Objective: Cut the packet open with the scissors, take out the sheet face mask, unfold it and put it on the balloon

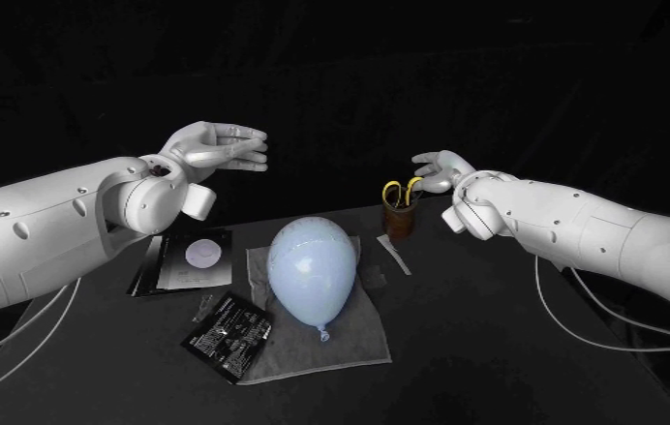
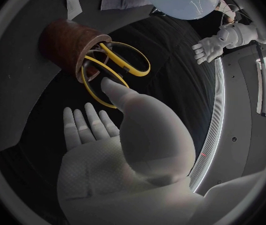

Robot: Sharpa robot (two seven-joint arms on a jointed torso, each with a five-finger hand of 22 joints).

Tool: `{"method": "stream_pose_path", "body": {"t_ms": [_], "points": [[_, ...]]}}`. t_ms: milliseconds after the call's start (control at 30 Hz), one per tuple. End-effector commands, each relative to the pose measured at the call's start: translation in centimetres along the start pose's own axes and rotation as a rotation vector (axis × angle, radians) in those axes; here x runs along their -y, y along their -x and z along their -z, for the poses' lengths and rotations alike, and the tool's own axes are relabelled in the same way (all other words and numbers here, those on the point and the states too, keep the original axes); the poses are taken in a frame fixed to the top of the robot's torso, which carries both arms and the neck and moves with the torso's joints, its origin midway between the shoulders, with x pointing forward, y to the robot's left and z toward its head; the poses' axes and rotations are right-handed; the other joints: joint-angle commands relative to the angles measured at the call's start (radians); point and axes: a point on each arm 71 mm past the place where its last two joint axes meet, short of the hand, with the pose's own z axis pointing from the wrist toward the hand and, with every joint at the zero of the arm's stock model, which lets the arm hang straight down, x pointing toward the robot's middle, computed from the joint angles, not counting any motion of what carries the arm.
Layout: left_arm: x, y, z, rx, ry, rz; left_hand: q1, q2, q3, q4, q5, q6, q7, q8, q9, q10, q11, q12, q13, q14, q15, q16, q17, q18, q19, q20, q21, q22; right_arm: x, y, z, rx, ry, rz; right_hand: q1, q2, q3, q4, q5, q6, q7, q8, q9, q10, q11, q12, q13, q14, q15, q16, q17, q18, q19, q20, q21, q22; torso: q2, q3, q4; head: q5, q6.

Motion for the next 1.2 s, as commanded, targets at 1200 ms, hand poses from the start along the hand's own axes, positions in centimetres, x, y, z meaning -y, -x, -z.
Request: {"method": "stream_pose_path", "body": {"t_ms": [1200], "points": [[-0.4,0.6,0.1,0.0,-0.006,0.005,-0.007,-0.014,0.049,-0.015,-0.003,0.006,0.061,0.007,-0.009,0.011,-0.001,-0.012,-0.001,-0.001,0.0,0.003,0.002,0.019,0.004,0.0,0.001,-0.002,0.8,-0.7,1.5,-0.197,-0.071,0.0,-0.029,-0.057,0.21,-0.061,0.153,0.024,0.138,0.039,0.025,-0.081,0.049,0.115,-0.002,-0.071,0.008,0.087,-0.043,-0.012,0.006,0.001,-0.011,-0.029,0.0,-0.0003,0.0009,-0.014,0.002]]}}
